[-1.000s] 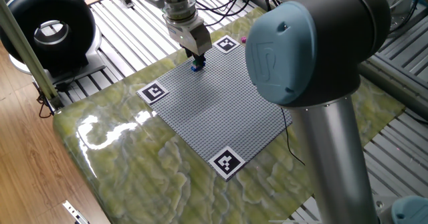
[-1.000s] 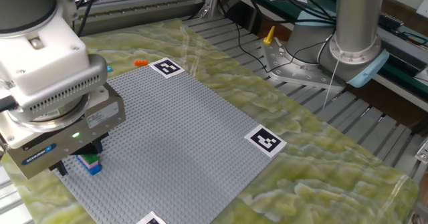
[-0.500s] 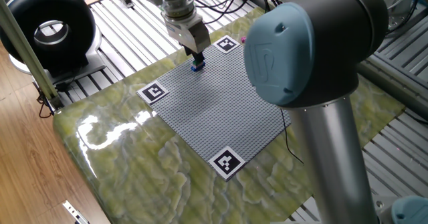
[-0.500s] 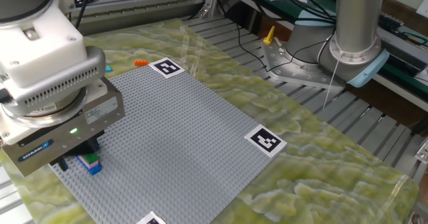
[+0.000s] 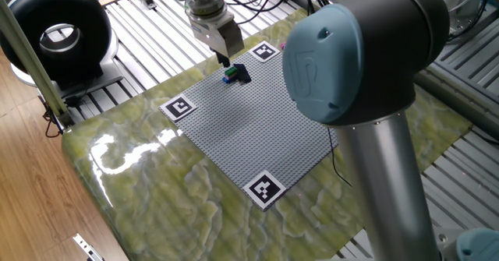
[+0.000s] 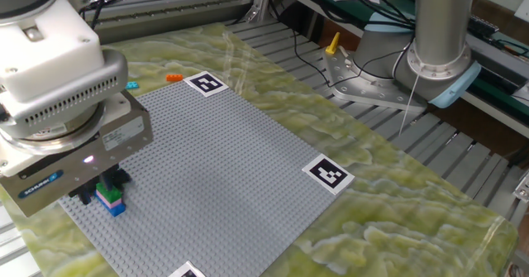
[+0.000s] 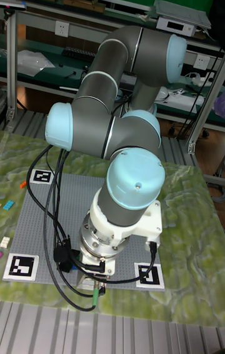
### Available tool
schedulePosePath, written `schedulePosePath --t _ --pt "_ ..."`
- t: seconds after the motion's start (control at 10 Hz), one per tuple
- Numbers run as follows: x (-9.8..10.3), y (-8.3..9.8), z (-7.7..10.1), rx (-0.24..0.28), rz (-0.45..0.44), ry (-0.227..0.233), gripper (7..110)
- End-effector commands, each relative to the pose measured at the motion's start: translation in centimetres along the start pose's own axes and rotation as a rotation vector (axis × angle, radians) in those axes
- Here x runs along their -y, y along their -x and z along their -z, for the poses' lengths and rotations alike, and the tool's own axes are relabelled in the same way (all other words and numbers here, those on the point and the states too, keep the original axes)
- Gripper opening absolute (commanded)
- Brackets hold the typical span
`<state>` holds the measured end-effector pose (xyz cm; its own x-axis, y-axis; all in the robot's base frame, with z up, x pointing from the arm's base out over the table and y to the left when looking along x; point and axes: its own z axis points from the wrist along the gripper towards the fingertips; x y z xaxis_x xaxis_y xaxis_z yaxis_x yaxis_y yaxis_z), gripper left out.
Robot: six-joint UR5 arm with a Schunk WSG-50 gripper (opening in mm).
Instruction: Stack small Lego blocks one on top of the other
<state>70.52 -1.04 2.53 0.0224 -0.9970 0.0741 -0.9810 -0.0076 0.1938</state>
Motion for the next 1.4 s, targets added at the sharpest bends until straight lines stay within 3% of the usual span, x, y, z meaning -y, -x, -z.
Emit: schedulePosePath --t 0.0,0.3,0.5,0.6,0.7,0.9,1.0,1.1,1.2,1.3 --pt "1.5 -0.5 1.0 -0.008 -0.034 -0.084 7" --pt "2.0 -1.6 2.1 -0.004 -0.075 -0.133 7" --pt "2.6 -1.9 2.4 0.047 -0.104 -0.201 7" --pt "2.4 -1.7 2.2 0.102 -0.103 -0.202 44" --pt "2.0 -1.9 1.9 0.146 -0.097 -0.196 44" --pt "0.2 -4.7 1.4 0.142 -0.102 -0.196 44" --pt "-0.2 -5.6 1.2 0.137 -0.092 -0.199 66" --pt "-0.6 -5.9 0.8 0.160 -0.104 -0.199 66" --pt "-0.8 -5.0 0.3 0.237 -0.153 -0.202 66" --pt "-0.8 -5.2 -0.1 0.247 -0.155 -0.206 66"
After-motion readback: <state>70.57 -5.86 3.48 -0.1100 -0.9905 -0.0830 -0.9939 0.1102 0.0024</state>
